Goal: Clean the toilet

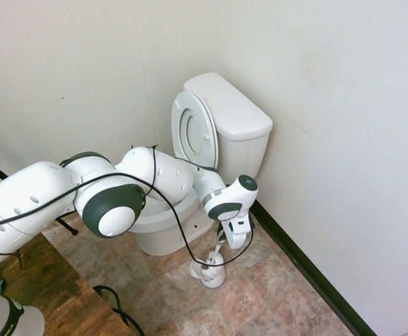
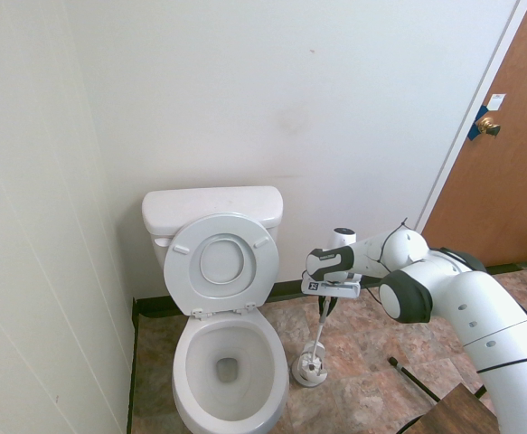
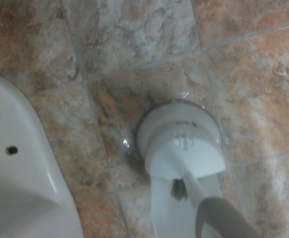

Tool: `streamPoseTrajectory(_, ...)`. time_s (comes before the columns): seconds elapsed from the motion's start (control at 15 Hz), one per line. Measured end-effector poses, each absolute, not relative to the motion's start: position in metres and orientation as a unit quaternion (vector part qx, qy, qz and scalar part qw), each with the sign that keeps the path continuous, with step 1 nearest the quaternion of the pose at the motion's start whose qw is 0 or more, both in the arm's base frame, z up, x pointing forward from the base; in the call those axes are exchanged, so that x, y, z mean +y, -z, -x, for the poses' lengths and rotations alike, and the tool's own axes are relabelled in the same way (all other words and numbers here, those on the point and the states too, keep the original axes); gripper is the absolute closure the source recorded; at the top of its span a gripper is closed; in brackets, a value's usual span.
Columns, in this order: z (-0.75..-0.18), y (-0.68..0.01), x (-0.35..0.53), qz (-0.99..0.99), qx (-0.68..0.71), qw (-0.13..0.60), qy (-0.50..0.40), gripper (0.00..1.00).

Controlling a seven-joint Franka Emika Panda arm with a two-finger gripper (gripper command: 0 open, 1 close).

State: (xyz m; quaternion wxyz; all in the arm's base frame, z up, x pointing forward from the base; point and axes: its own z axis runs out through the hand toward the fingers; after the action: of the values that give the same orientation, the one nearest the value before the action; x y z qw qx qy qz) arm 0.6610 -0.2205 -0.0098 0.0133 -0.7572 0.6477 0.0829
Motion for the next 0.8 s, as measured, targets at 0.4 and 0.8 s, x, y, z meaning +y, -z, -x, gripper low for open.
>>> streamPoseTrajectory(0.4, -0.615, 0.01, -0.202, 0.761, 0.647, 0.028, -0.041, 1.0)
streamPoseTrajectory(0.8, -0.546, 0.012, -0.166, 0.768, 0.639, 0.032, -0.031, 1.0)
